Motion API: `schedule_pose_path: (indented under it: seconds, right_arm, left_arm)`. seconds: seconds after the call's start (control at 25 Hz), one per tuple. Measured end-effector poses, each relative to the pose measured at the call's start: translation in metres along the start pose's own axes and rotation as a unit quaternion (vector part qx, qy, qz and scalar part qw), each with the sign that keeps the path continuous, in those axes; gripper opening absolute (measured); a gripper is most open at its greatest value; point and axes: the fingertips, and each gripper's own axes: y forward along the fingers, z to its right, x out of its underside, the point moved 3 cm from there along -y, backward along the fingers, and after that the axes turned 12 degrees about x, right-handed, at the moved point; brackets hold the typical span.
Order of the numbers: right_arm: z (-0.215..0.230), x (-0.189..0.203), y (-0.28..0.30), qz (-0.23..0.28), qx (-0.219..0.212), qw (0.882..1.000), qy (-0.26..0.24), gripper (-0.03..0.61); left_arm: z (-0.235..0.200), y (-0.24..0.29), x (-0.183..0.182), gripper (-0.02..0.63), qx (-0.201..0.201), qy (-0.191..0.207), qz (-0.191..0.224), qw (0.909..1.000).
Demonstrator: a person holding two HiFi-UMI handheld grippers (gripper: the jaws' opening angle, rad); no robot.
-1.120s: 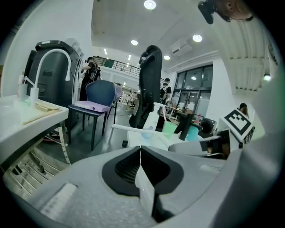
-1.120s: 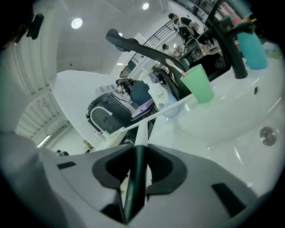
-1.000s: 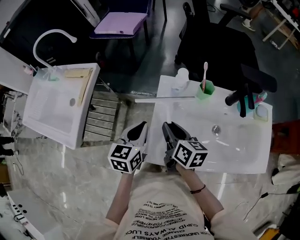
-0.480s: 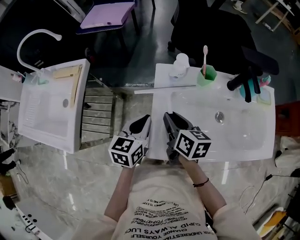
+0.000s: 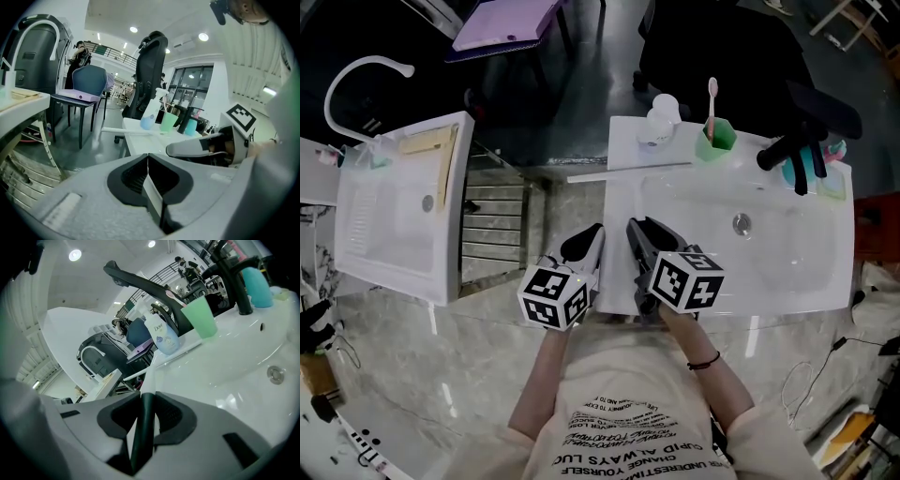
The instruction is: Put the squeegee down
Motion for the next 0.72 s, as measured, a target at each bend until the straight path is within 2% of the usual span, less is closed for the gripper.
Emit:
schedule_pose_path:
  seconds: [0.72]
  right_arm:
    - [-0.0019, 0.0036, 0.0055, -0.030, 0.020, 0.999, -0.028, 0.101]
  left_arm:
    - [0.0011, 0.0008, 0.0001, 0.023, 0.006, 0.000, -0.001, 1.0000]
